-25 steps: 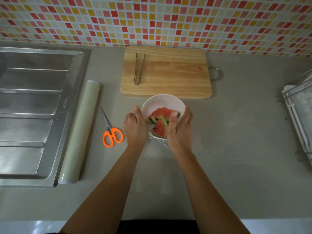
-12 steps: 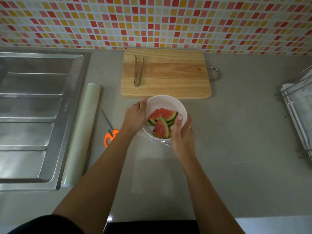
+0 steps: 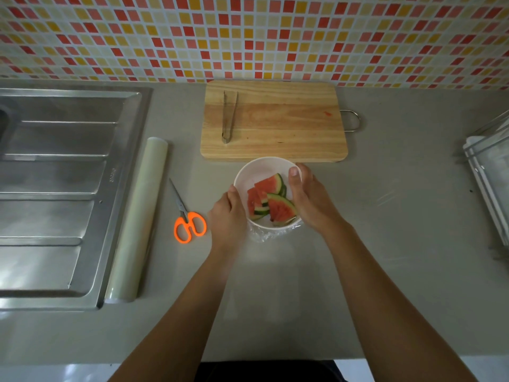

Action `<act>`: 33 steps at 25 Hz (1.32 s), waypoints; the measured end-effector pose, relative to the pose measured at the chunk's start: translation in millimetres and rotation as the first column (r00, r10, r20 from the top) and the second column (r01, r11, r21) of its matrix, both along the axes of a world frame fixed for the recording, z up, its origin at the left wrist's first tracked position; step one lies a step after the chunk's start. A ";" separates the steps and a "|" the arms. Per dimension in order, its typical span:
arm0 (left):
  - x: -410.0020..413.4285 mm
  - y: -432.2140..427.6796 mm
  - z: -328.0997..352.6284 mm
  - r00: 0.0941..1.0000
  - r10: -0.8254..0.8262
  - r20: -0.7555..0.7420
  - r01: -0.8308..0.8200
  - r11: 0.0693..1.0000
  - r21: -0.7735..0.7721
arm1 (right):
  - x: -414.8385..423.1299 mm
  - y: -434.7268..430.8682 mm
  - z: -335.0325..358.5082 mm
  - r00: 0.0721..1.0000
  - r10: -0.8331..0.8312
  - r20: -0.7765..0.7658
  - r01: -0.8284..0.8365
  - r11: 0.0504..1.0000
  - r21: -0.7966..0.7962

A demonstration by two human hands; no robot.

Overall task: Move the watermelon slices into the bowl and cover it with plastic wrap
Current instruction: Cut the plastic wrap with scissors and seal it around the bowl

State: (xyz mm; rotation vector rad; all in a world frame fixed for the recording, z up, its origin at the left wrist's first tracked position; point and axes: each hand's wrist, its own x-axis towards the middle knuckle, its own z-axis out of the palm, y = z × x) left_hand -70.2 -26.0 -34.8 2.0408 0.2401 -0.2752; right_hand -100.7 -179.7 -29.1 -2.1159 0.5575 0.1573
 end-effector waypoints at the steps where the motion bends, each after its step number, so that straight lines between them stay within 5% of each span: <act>1: -3.1 0.5 -2.5 1.000 0.004 0.012 -0.004 1.000 -0.020 | -0.5 0.1 -0.7 1.000 0.015 -0.012 -0.015 0.999 -0.034; 6: 6.3 1.5 -5.2 0.993 0.051 0.108 -0.051 0.999 -0.003 | 3.3 23.1 3.3 0.981 0.192 0.025 -0.160 0.879 -0.449; 14: 38.0 -2.9 -6.0 0.984 -0.169 0.054 0.169 0.986 -0.005 | 20.8 34.2 -7.8 0.928 0.370 -0.043 -0.317 0.723 -0.614; 21: 37.0 -5.9 -6.4 0.981 -0.157 0.114 0.143 0.983 0.117 | 20.7 28.0 -6.2 0.986 0.163 -0.041 -0.157 0.805 -0.572; 23: 34.6 -10.2 -6.3 0.985 -0.113 0.128 0.098 0.988 0.120 | 18.5 19.0 -3.7 0.993 0.113 0.017 -0.092 0.876 -0.474; 27: 30.2 -15.7 -4.7 0.988 -0.060 0.142 0.042 0.991 0.123 | 13.0 8.1 -2.6 0.981 -0.091 0.174 0.094 0.996 -0.009; 29: 28.6 -16.5 -3.2 0.988 -0.054 0.145 0.036 0.992 0.119 | 11.6 7.4 -6.4 0.946 -0.256 0.201 0.201 0.945 0.257; 33: 26.8 -18.4 -1.5 0.988 -0.030 0.151 0.012 0.992 0.124 | 14.0 8.9 -14.0 0.856 -0.502 0.121 0.316 0.695 0.646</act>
